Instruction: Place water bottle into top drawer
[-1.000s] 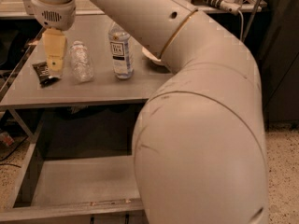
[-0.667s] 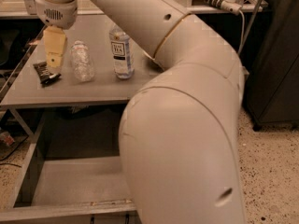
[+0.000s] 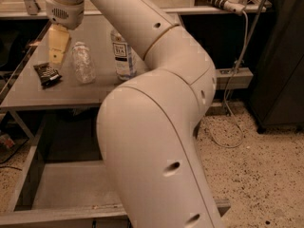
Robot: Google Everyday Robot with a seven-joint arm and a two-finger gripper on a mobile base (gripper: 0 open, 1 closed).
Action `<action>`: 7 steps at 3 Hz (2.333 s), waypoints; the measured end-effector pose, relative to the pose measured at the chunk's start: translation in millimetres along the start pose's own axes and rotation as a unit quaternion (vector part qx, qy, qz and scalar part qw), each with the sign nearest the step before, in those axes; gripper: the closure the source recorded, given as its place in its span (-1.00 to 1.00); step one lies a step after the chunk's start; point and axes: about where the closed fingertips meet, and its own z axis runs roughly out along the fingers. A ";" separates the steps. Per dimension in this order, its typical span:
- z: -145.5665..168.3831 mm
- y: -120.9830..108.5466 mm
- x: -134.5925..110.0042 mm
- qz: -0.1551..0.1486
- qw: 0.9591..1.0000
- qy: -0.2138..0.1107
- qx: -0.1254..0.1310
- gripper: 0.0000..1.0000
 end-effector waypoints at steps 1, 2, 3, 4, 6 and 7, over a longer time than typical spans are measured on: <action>22.8 -24.7 -7.9 0.014 1.000 0.005 0.001 -1.00; 26.2 -32.8 -14.3 0.015 1.000 -0.006 0.013 -1.00; 38.8 -41.5 -4.6 0.031 0.999 -0.025 0.002 -1.00; 59.5 -48.8 15.5 0.058 0.997 -0.037 -0.020 -1.00; 80.3 -56.6 36.3 0.093 0.994 -0.047 -0.038 -1.00; 84.7 -59.2 34.0 0.095 0.994 -0.051 -0.036 -0.75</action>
Offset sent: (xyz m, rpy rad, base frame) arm 0.0211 -0.0227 -0.0163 -0.2148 0.1623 -0.0051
